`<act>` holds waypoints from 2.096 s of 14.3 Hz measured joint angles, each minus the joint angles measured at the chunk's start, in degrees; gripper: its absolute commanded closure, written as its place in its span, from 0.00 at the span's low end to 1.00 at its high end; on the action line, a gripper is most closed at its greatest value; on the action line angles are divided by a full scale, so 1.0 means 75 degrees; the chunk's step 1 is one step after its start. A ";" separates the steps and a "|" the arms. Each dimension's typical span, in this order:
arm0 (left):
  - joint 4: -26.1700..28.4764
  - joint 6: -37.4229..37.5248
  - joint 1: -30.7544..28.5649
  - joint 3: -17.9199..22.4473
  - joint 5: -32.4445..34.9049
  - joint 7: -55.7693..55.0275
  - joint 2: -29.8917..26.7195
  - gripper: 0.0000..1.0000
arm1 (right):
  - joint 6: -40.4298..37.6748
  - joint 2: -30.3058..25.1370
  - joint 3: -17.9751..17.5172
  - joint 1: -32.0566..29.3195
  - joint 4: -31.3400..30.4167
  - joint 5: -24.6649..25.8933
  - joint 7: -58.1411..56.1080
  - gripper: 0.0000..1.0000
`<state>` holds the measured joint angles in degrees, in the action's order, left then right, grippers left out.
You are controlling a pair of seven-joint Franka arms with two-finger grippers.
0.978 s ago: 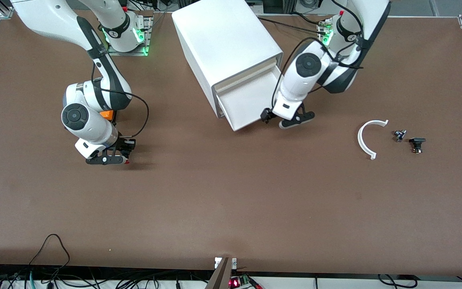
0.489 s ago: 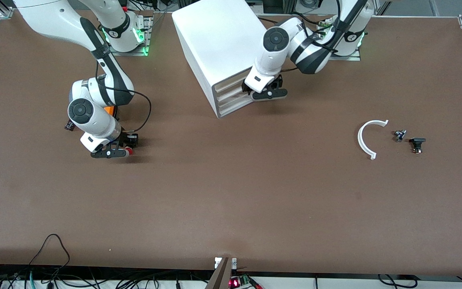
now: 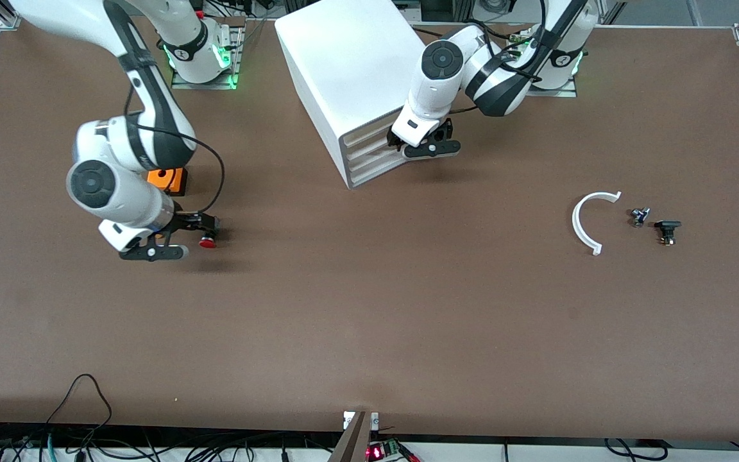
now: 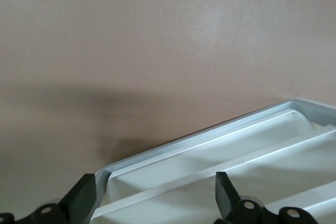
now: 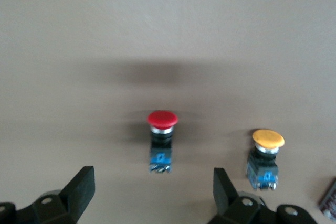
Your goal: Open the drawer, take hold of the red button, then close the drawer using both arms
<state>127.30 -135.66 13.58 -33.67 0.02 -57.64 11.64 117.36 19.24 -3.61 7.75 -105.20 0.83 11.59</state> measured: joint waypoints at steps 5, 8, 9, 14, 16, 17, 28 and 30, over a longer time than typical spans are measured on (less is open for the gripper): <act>-0.0254 0.0153 -0.0751 0.0635 0.0004 0.0826 -0.0599 0.00 | -0.2158 -0.0159 -0.0019 0.0000 0.2107 -0.0245 0.0000 0.00; -0.0725 0.0779 -0.1082 0.1424 0.0004 0.2431 -0.0928 0.00 | -0.2941 -0.0180 -0.0024 0.0001 0.3013 -0.0245 0.0053 0.00; -0.0962 0.1178 -0.1179 0.1674 0.0004 0.2999 -0.1025 0.00 | -0.3124 -0.0184 -0.0023 0.0001 0.3263 -0.0244 0.0071 0.00; -0.2849 0.3673 -0.1449 0.2820 0.0004 0.5561 -0.1309 0.00 | -0.3369 -0.0215 0.0385 -0.0032 0.3734 -0.0063 0.0118 0.00; -0.3558 0.4490 -0.1462 0.3188 0.0004 0.6139 -0.1416 0.00 | -0.3404 -0.0347 0.0865 -0.0074 0.3800 -0.0053 -0.0016 0.00; -0.3827 0.4841 -0.1464 0.3395 0.0004 0.6389 -0.1465 0.00 | -0.3581 -0.0446 0.1068 -0.0103 0.3817 -0.0050 -0.0214 0.00; -0.4733 0.5962 -0.1676 0.4299 0.0003 0.7529 -0.1511 0.00 | -0.4900 -0.2496 0.1772 -0.0086 0.2983 0.0021 -0.1180 0.00; -0.4733 0.5965 -0.1675 0.4291 0.0001 0.7529 -0.1495 0.00 | -0.4900 -0.2493 0.1752 -0.0058 0.2906 0.0084 -0.1180 0.00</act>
<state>91.80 -90.93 1.02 -1.48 0.03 -1.18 0.43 80.61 0.54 9.53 7.32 -83.41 1.45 2.74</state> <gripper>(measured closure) 0.000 0.000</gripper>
